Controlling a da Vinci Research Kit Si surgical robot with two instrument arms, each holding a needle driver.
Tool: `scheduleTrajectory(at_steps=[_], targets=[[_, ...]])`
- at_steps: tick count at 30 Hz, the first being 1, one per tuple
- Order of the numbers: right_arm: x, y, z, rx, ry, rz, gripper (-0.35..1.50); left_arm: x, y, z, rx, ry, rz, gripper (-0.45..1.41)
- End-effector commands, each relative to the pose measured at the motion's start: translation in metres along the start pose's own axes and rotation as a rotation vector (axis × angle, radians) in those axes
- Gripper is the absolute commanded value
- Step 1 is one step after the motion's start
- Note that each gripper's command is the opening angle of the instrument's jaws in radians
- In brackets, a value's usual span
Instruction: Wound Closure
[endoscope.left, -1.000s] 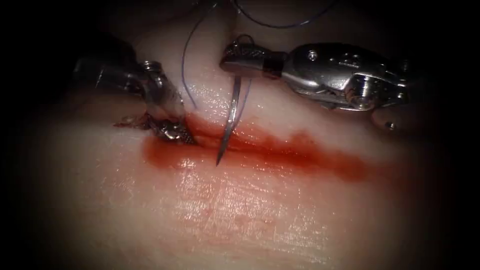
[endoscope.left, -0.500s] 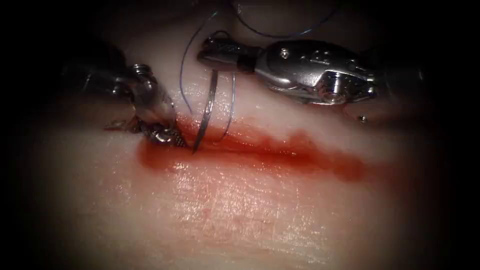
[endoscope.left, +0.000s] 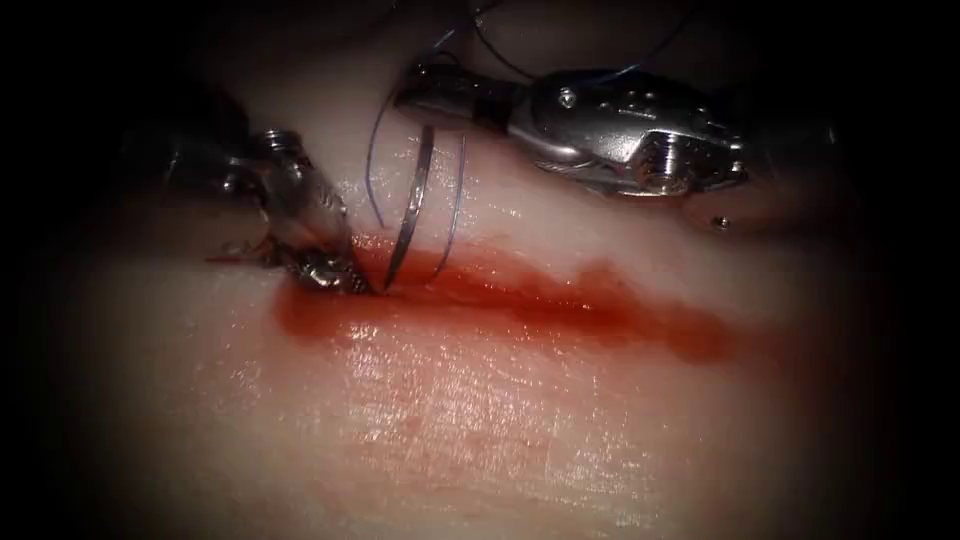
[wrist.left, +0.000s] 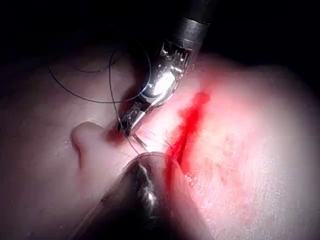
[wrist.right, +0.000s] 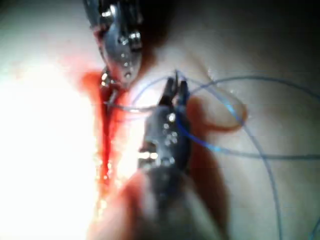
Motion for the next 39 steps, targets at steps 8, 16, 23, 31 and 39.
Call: scheduleTrajectory(at_steps=[8,16,23,31,39], targets=[[-0.0012,-0.0017,0.0007,0.017,0.007,-0.020,-0.35,0.0003,-0.0001,0.0005,0.003,0.007,0.001,0.43],[-0.0014,-0.0031,0.0006,0.023,0.002,-0.030,-0.35,0.0002,-0.0001,0.0004,0.005,0.009,0.002,0.41],[-0.0013,-0.0043,0.0006,0.029,0.004,-0.031,-0.35,0.0002,-0.0002,0.0004,0.005,0.012,0.003,0.39],[-0.0010,-0.0050,0.0005,0.037,0.005,-0.030,-0.35,0.0002,-0.0003,0.0003,0.007,0.014,0.004,0.39],[-0.0009,-0.0046,0.0006,0.027,0.006,-0.009,-0.35,0.0001,0.0003,-0.0009,0.046,0.061,0.001,0.39]])
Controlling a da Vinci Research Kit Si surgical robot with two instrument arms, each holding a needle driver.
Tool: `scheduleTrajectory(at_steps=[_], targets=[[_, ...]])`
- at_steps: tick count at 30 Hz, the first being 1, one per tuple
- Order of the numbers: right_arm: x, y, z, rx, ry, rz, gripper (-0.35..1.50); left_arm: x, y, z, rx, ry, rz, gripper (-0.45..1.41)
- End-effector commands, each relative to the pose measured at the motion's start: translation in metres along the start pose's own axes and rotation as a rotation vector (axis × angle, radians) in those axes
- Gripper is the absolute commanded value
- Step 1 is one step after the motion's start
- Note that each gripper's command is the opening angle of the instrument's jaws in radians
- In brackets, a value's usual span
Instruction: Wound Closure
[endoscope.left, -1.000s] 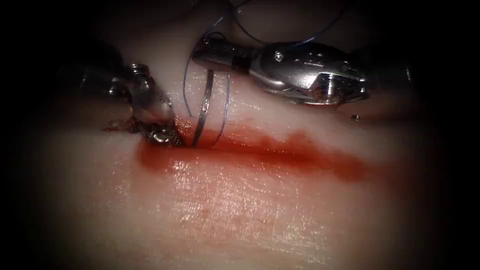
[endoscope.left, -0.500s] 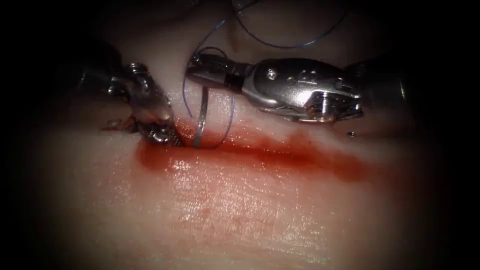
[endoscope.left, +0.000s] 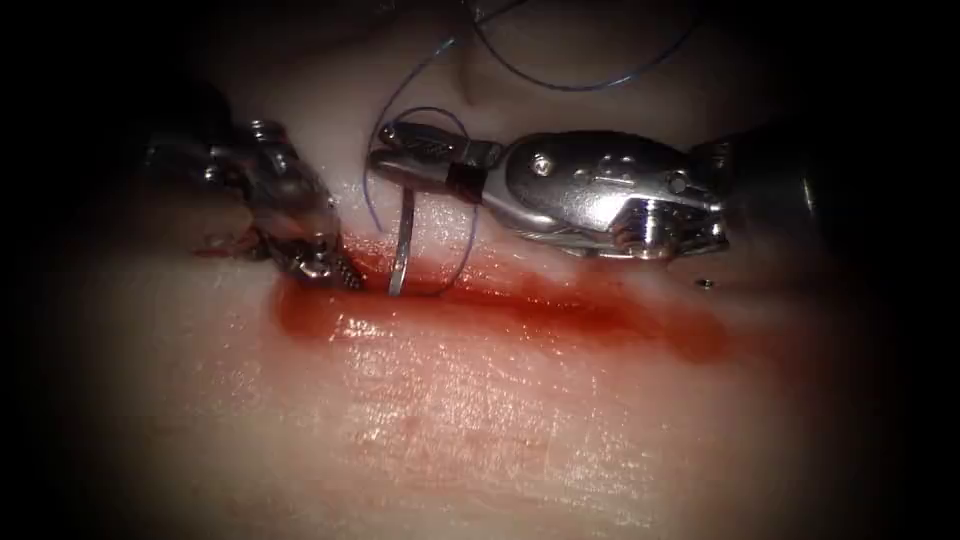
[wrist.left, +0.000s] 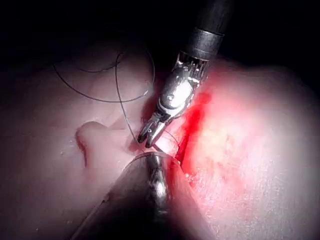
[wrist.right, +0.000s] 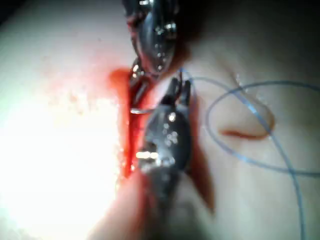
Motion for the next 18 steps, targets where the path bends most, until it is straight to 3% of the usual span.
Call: scheduleTrajectory(at_steps=[1,3,10,18], targets=[[-0.0006,-0.0005,0.0007,0.000,0.008,0.019,-0.35,0.0004,0.0000,0.0006,0.012,0.019,-0.003,0.43],[-0.0005,-0.0004,0.0007,-0.003,0.022,0.038,-0.35,0.0008,0.0001,-0.0003,0.037,0.050,-0.015,0.49],[-0.0004,-0.0003,0.0008,0.002,0.026,0.081,-0.35,0.0033,0.0024,-0.0060,0.113,0.144,0.020,0.48],[-0.0003,-0.0001,0.0007,-0.002,0.025,0.088,-0.35,0.0025,0.0056,-0.0059,0.154,0.169,0.026,0.46]])
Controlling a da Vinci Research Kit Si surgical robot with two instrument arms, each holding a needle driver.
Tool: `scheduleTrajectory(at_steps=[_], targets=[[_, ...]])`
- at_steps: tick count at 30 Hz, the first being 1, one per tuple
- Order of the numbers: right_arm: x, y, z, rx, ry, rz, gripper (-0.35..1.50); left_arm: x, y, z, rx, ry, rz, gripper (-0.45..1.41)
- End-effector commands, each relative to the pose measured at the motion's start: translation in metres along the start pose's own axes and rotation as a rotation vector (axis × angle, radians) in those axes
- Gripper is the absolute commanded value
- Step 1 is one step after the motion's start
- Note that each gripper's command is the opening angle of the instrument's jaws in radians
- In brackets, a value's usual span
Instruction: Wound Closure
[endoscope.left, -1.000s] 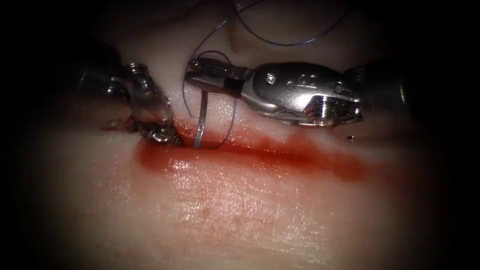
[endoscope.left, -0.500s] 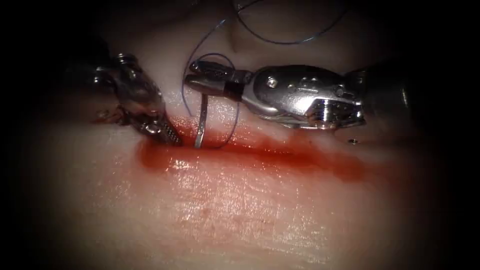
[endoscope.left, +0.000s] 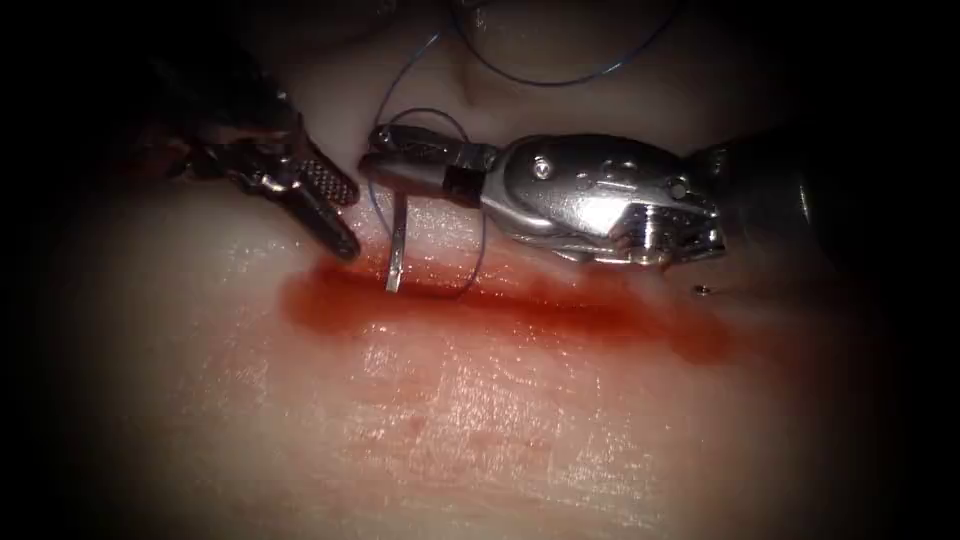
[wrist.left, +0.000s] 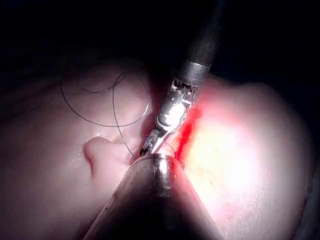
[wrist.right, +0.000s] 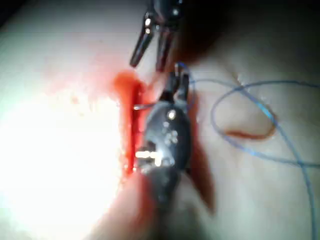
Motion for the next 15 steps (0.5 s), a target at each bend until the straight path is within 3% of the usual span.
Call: scheduleTrajectory(at_steps=[1,15], targets=[[-0.0004,-0.0001,0.0005,-0.006,-0.002,0.003,-0.35,-0.0009,0.0013,0.0017,0.014,0.003,0.005,0.41],[-0.0003,0.0002,0.0005,-0.033,-0.006,0.012,-0.35,-0.0038,0.0056,0.0048,0.108,0.169,0.018,0.29]])
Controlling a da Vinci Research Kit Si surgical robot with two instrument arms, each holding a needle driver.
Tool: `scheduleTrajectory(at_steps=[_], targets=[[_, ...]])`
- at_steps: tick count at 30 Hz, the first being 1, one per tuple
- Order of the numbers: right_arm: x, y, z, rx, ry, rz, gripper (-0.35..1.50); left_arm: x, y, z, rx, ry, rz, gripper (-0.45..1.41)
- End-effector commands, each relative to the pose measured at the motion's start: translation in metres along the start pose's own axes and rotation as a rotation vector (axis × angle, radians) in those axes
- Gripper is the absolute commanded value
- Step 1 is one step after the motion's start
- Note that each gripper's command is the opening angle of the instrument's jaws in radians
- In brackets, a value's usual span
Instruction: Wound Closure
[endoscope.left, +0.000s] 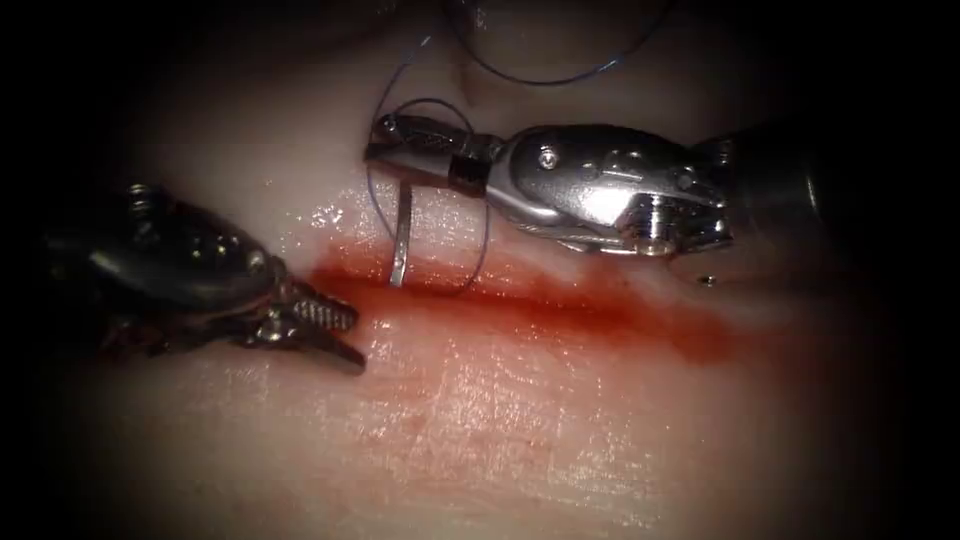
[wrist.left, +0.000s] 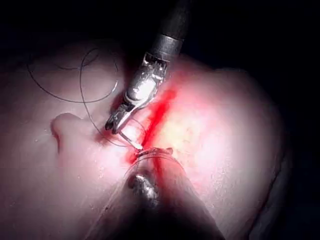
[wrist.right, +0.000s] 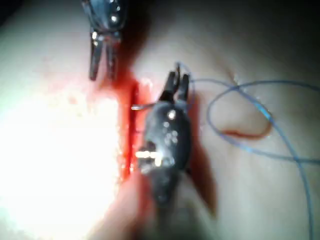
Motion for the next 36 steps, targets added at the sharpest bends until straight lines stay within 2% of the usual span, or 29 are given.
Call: scheduleTrajectory(at_steps=[1,9,13,25,36], targets=[[-0.0006,-0.0005,0.0006,0.002,0.000,0.002,-0.35,-0.0002,0.0002,0.0009,-0.003,0.001,0.001,0.29],[-0.0006,-0.0006,0.0008,-0.030,-0.013,0.015,-0.35,-0.0007,0.0023,0.0014,-0.012,0.011,0.008,0.26],[-0.0005,-0.0006,0.0012,-0.041,-0.015,0.022,-0.35,-0.0016,0.0031,0.0033,-0.035,0.005,0.008,0.24],[0.0000,-0.0005,0.0014,-0.072,-0.019,0.035,-0.35,-0.0036,0.0015,0.0068,-0.054,-0.008,0.037,0.22],[-0.0001,-0.0015,0.0015,-0.085,-0.019,0.081,-0.35,-0.0041,0.0007,0.0074,-0.057,-0.004,0.039,0.19]])
